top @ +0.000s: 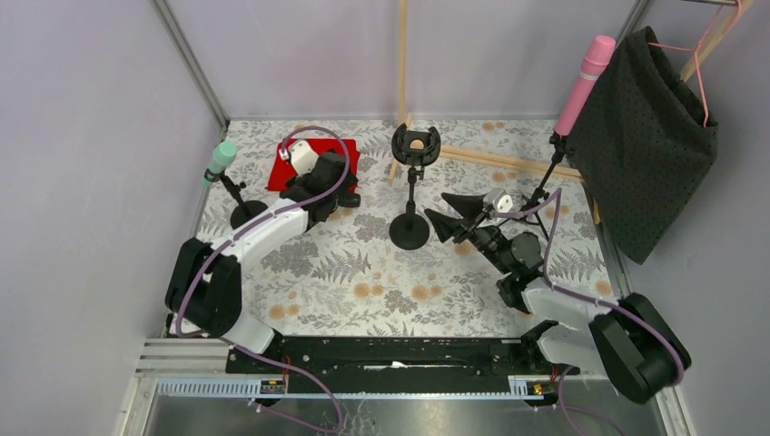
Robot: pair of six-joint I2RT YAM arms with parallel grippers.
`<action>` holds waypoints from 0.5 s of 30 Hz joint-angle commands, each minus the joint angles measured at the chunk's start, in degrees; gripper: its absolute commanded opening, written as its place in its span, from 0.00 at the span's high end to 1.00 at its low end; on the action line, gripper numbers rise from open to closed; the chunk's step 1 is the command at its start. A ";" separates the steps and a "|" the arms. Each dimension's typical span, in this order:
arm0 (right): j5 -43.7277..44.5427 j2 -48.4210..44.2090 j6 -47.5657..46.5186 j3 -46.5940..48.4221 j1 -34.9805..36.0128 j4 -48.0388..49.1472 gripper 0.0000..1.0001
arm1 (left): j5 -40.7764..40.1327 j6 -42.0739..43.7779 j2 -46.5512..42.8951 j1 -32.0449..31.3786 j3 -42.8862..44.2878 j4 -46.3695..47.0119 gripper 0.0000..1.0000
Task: Attach the microphones to the stand
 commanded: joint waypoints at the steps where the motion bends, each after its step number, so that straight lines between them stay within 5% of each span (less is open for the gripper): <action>1: 3.33 -8.23 2.62 0.65 0.35 -12.51 0.34 | -3.32 -8.21 4.44 2.75 7.22 -10.34 0.01; 7: 11.66 -17.77 5.68 3.45 0.32 -32.47 0.33 | 2.12 -24.87 14.40 7.28 15.89 -23.63 0.01; 15: 14.10 -23.29 7.17 3.80 0.31 -41.32 0.33 | 6.34 -35.14 22.75 8.45 20.63 -27.28 0.02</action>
